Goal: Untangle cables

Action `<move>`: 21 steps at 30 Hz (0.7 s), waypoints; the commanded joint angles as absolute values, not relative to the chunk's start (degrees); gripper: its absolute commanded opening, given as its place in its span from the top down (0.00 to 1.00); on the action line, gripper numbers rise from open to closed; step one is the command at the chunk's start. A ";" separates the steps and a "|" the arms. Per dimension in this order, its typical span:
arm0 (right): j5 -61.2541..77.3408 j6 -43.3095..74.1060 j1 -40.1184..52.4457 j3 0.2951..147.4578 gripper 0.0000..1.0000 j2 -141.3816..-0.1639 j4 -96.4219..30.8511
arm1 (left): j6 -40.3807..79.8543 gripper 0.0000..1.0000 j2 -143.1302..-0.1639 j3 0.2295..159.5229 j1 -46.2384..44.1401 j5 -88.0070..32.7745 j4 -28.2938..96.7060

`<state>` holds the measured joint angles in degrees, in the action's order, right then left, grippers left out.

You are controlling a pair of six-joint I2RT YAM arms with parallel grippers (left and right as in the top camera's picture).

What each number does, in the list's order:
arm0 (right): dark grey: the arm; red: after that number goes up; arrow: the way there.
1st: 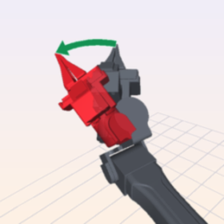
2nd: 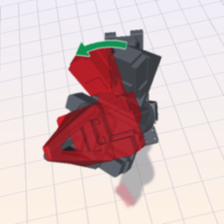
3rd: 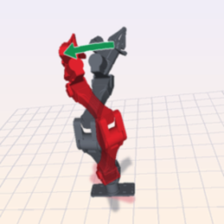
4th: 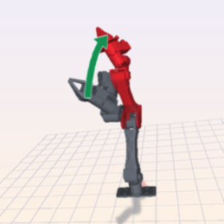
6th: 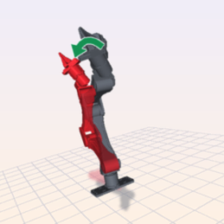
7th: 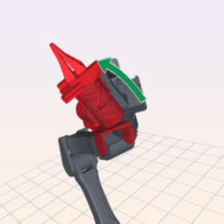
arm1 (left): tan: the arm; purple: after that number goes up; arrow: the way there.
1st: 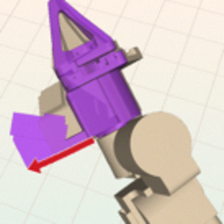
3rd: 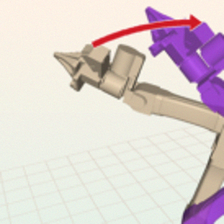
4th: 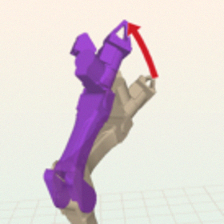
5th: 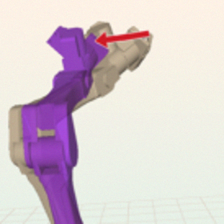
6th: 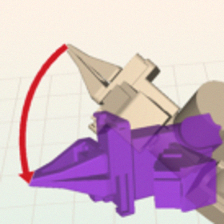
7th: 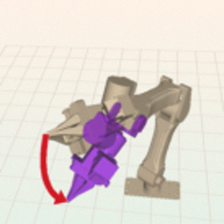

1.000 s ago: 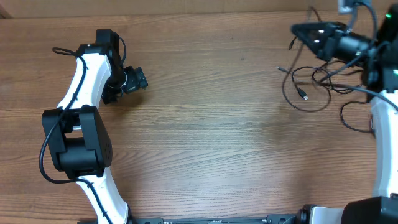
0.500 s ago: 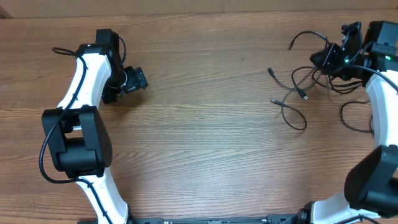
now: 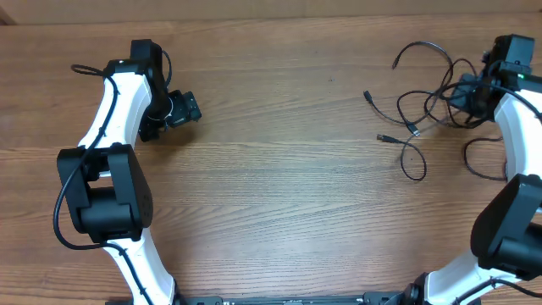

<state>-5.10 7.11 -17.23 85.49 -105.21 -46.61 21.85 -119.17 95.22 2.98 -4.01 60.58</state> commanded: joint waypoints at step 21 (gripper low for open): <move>-10.48 13.72 -35.16 85.78 0.78 -110.69 -41.28 | 21.39 0.00 -119.24 94.91 2.61 -3.62 60.60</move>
